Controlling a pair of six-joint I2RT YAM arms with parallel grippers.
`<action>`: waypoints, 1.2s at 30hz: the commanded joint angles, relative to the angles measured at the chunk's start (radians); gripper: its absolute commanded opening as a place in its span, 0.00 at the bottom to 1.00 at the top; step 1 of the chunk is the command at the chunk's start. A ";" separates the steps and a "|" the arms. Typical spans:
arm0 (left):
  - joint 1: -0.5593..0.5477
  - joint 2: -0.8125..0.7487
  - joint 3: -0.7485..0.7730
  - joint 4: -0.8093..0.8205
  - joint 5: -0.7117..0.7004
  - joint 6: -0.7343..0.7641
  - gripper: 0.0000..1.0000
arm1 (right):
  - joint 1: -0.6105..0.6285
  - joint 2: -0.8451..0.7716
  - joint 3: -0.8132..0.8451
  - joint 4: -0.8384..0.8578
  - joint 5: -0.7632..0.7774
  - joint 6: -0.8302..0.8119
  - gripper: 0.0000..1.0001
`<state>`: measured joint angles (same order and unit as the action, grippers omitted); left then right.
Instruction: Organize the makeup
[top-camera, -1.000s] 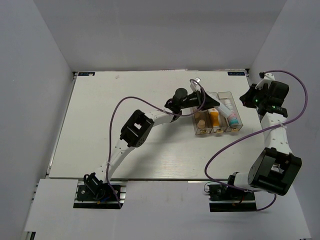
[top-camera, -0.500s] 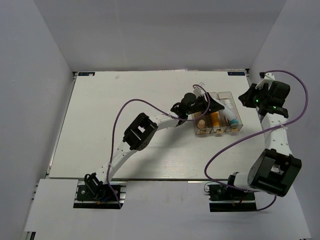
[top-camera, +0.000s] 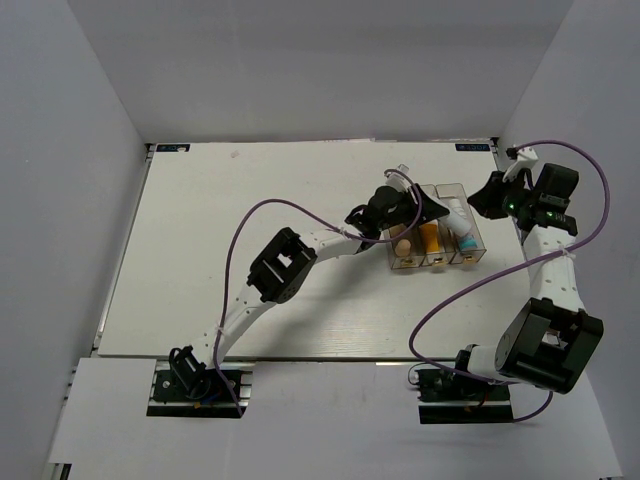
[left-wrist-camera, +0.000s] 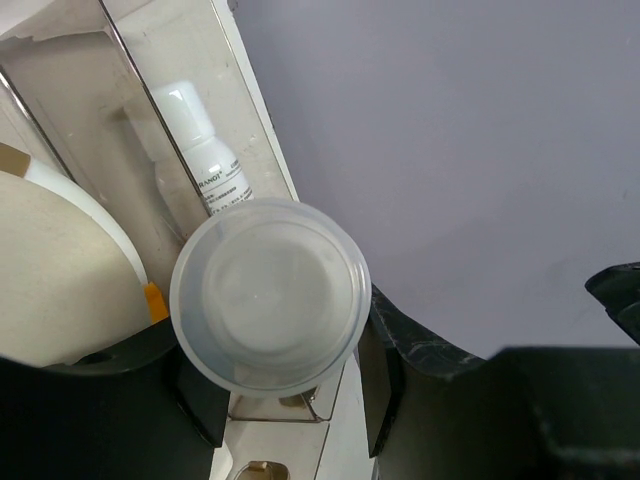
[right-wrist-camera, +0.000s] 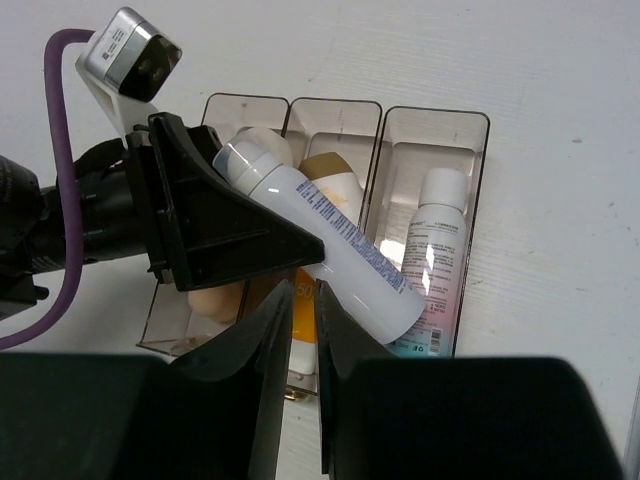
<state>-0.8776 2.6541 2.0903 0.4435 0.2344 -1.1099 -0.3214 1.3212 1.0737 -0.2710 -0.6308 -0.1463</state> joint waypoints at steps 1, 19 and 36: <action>-0.017 -0.079 0.048 0.011 -0.032 0.009 0.12 | -0.007 0.000 0.042 -0.016 -0.041 -0.050 0.21; -0.017 -0.161 0.048 0.003 -0.026 0.077 0.06 | -0.011 0.231 0.328 -0.620 -0.218 -1.108 0.48; -0.017 -0.238 0.034 -0.008 0.023 0.108 0.05 | 0.042 0.248 0.232 -0.485 -0.168 -1.172 0.84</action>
<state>-0.8856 2.5347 2.0960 0.3851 0.2287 -1.0023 -0.2932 1.5936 1.3346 -0.8364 -0.8009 -1.3552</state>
